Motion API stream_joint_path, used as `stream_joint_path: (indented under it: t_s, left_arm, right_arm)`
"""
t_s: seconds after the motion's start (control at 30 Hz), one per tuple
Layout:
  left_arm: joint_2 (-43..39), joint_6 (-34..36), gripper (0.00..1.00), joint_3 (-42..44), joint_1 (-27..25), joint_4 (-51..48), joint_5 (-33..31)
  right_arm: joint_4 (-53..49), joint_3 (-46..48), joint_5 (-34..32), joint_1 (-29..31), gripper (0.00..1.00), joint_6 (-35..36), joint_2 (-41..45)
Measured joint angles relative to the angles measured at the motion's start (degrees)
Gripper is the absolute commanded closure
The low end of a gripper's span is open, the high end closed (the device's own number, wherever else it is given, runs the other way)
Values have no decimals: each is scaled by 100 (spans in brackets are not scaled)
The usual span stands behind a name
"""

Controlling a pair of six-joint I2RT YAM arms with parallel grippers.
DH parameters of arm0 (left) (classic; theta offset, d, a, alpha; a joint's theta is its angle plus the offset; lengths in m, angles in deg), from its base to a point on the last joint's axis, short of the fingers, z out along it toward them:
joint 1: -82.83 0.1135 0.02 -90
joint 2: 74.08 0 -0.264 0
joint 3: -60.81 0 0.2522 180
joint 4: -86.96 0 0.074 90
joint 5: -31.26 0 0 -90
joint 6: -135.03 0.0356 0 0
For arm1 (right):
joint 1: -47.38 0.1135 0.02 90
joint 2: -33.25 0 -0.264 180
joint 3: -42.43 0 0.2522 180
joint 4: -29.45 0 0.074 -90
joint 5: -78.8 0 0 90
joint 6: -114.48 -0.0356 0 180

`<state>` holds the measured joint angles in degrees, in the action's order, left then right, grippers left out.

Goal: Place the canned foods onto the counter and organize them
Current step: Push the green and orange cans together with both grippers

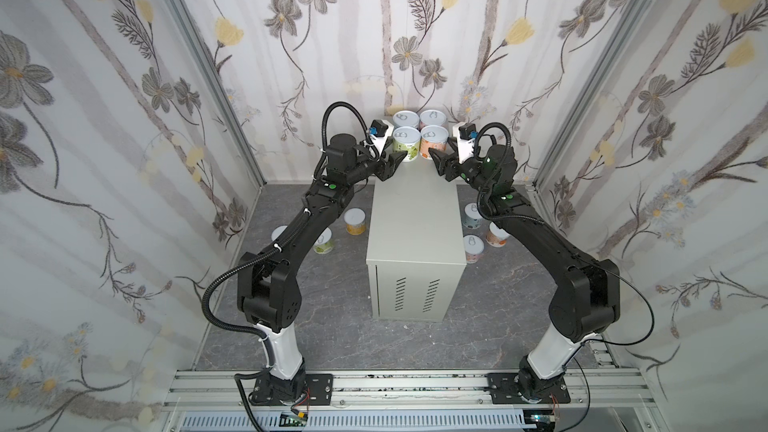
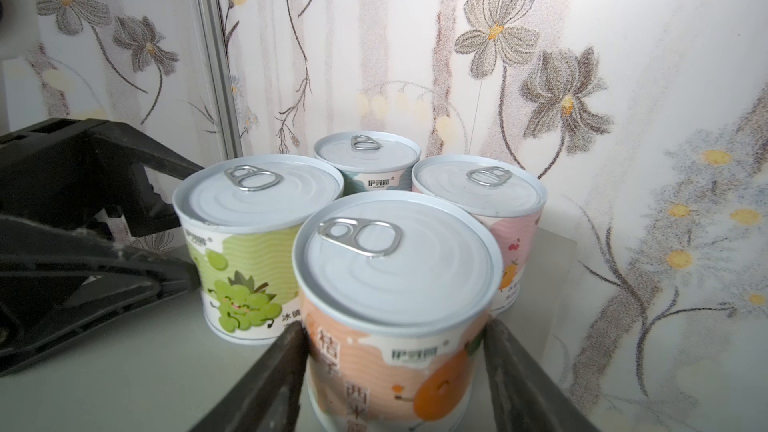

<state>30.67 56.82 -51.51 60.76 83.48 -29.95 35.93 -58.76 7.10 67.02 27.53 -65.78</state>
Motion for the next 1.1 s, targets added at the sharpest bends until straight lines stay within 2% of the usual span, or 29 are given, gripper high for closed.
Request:
stream_joint_path:
  t_s: [0.3,0.67,1.1]
  left_arm:
    - [2,0,37,0,-13,15,-9]
    - [7,0,39,0,-33,17,-37]
    - [20,-4,39,0,-50,52,-109]
  right_arm:
    - [0,-20,22,0,33,0,-17]
    - [20,70,87,-4,16,2,59]
    - [2,264,90,-39,14,42,251]
